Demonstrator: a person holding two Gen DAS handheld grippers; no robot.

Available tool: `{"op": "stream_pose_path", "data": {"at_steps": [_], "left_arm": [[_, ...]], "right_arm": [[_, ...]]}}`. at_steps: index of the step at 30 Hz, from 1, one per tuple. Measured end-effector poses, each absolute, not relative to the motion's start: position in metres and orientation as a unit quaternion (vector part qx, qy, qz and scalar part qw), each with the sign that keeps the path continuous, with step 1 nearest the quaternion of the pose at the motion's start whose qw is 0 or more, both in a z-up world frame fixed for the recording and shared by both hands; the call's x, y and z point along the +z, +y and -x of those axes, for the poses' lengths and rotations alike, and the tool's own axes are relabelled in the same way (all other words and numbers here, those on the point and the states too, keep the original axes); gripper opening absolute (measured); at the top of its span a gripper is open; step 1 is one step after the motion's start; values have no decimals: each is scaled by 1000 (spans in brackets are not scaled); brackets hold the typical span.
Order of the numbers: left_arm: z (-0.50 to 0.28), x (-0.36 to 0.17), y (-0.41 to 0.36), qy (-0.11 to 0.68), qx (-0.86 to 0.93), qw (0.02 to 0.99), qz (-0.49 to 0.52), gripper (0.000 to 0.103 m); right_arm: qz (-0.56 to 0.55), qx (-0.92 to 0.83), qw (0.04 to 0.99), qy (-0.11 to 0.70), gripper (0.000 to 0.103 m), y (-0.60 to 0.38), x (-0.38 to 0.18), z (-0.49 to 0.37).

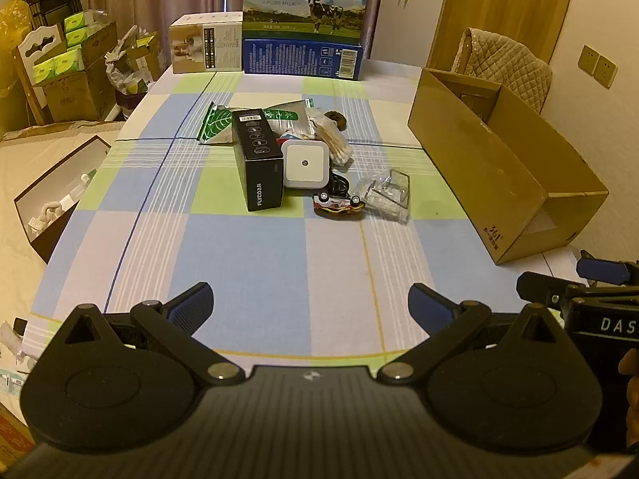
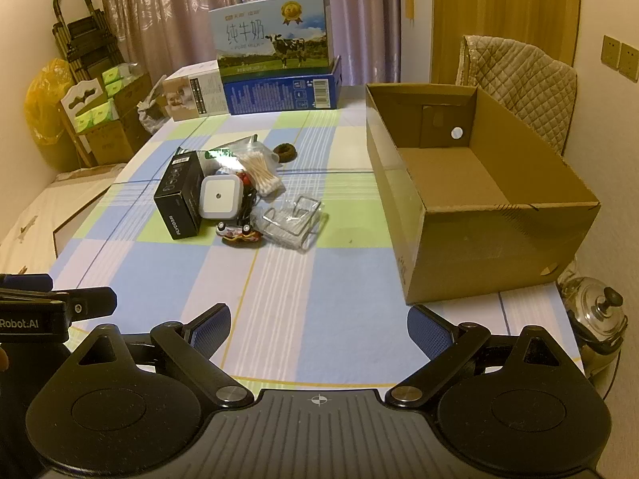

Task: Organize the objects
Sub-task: 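Move the right tool toward the clear plastic packet on the table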

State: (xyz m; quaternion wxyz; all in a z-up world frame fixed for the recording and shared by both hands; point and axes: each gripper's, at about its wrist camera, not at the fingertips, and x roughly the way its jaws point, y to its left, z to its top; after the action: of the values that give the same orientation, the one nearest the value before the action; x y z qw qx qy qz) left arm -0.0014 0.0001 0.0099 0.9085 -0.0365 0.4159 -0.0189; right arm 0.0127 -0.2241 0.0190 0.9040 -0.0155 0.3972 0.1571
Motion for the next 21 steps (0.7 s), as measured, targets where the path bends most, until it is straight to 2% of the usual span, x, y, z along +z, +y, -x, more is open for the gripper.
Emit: {"op": "stream_pose_path", "data": {"at_steps": [21], "left_arm": [[0, 10, 2, 416, -19, 908, 39, 102]], "right_arm": [[16, 158, 903, 398, 93, -223, 17, -13]]}}
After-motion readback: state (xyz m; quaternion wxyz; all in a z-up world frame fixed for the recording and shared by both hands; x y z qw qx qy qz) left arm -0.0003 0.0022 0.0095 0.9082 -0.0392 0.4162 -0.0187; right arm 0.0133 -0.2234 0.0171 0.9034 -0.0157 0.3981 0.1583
